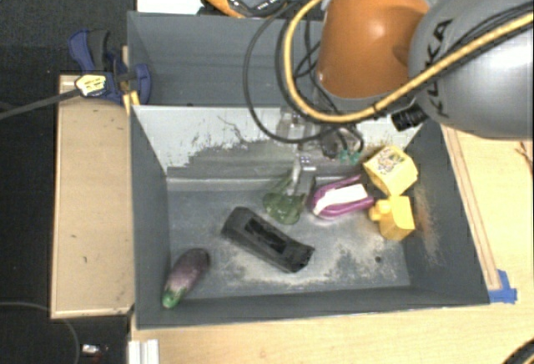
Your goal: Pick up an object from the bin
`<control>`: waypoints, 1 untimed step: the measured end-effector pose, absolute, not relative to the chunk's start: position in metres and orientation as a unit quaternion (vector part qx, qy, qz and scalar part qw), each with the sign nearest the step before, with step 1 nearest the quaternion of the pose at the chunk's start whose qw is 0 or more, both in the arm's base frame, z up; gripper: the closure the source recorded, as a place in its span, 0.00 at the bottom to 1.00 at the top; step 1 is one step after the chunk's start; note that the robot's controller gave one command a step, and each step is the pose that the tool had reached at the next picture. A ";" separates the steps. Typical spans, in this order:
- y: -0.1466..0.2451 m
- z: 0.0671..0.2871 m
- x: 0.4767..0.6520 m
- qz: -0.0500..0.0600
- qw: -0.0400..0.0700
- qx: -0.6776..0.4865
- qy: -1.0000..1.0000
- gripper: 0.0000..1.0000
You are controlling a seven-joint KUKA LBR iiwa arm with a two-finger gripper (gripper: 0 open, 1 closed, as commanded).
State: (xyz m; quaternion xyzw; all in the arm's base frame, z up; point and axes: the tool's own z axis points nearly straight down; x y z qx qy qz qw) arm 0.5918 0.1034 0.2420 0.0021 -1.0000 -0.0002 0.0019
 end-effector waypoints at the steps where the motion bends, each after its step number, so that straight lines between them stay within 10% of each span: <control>1: 0.103 0.247 0.593 -0.001 -0.002 0.000 -1.000 0.00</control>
Offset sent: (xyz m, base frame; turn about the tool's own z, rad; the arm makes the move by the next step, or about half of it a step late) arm -0.0572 -0.0017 -0.1720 -0.0017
